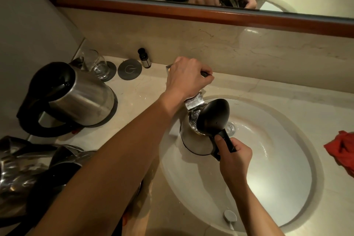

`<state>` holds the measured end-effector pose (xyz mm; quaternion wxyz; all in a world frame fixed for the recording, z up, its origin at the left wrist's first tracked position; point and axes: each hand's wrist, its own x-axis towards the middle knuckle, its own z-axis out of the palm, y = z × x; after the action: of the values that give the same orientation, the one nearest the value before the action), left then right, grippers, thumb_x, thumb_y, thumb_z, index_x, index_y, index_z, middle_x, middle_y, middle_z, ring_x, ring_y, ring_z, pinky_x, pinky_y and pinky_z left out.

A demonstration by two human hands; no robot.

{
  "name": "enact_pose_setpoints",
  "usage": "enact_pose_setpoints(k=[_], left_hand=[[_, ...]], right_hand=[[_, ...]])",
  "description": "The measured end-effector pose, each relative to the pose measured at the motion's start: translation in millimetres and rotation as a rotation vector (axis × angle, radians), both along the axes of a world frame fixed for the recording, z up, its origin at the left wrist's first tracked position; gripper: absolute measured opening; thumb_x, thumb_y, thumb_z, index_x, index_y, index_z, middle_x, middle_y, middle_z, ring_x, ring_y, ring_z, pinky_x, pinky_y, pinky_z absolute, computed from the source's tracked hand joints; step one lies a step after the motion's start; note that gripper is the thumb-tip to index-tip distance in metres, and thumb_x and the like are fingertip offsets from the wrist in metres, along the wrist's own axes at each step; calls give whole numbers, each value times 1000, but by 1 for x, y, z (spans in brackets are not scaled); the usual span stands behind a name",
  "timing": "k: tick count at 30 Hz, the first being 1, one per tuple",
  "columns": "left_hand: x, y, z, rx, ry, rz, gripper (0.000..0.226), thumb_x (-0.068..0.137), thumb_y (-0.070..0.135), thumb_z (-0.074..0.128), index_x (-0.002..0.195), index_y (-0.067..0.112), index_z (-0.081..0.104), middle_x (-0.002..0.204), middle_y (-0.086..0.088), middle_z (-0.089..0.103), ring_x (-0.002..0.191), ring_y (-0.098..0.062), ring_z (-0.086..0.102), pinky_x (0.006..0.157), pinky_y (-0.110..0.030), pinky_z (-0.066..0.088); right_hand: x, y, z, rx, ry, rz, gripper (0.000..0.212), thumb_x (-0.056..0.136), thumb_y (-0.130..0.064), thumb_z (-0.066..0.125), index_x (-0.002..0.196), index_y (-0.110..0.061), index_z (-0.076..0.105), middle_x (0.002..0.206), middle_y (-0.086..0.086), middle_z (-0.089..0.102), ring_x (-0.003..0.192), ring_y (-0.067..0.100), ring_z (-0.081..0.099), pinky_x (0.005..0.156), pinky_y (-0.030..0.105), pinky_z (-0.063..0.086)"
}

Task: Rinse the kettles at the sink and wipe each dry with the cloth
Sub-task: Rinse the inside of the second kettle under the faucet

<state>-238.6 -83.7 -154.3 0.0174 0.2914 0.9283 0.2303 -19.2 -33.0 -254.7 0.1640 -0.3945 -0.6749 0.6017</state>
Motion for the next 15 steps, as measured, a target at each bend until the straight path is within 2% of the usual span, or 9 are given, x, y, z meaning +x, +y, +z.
enact_pose_setpoints(k=[5,10,15], left_hand=[[0,0,0,-8,-14,5,20,86,43,63,96,35,78,87,3,76,96,-28,61,78,-30,34],[1,0,1,-10,-11,-5,19,87,42,64,96,34,78,87,2,76,94,-28,61,78,-30,33],[2,0,2,6,-13,-7,19,87,41,65,95,33,79,87,3,76,93,-28,62,86,-32,39]], right_hand=[[-2,-1,2,-10,2,-21,75,65,-59,68,62,10,39,56,8,31,55,20,30,57,36,29],[-1,-1,1,-17,0,-20,72,66,-58,68,61,9,43,54,9,34,54,21,33,57,37,32],[-1,0,-1,-15,4,-16,74,67,-58,69,63,12,45,55,12,37,54,21,35,57,37,34]])
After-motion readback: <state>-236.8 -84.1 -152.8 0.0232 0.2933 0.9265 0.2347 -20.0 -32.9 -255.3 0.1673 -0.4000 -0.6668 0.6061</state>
